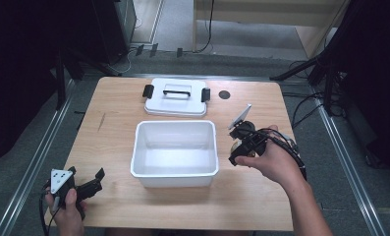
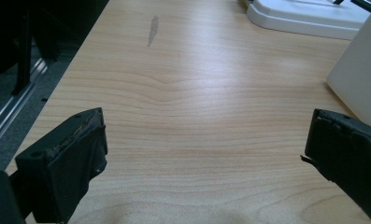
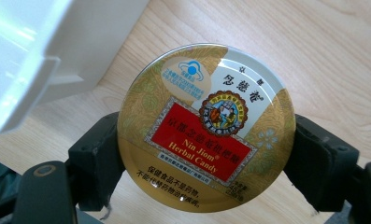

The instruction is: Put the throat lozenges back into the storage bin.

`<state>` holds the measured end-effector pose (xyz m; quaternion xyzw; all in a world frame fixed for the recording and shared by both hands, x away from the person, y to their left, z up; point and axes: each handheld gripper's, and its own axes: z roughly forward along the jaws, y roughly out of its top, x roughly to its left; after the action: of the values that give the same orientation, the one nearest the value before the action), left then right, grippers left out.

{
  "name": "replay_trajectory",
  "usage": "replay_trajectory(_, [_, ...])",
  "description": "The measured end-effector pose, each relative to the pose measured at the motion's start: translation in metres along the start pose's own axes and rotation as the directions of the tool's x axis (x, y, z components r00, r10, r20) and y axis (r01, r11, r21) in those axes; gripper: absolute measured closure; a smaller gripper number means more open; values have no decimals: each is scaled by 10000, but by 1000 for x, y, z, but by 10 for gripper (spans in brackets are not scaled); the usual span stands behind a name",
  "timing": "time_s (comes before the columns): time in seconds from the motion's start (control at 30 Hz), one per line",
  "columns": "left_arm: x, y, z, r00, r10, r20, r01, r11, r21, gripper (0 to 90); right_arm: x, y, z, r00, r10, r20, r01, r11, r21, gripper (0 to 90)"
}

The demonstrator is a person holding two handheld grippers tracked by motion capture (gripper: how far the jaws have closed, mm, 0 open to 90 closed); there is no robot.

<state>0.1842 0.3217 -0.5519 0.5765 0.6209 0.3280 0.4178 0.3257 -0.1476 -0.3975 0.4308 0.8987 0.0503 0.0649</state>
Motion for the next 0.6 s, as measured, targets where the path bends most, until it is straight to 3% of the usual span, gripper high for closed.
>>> replay_trajectory(0.23, [0, 0, 0, 10000, -13, -1, 13, 10000, -10, 0, 7, 10, -11, 9999, -146, 61, 146, 9999, -4, 204])
replay_trajectory(0.6, [0, 0, 0, 10000, -24, 8, 24, 10000, -32, 0, 23, 29, -26, 9972, -746, 83, 748, 9967, -299, 204])
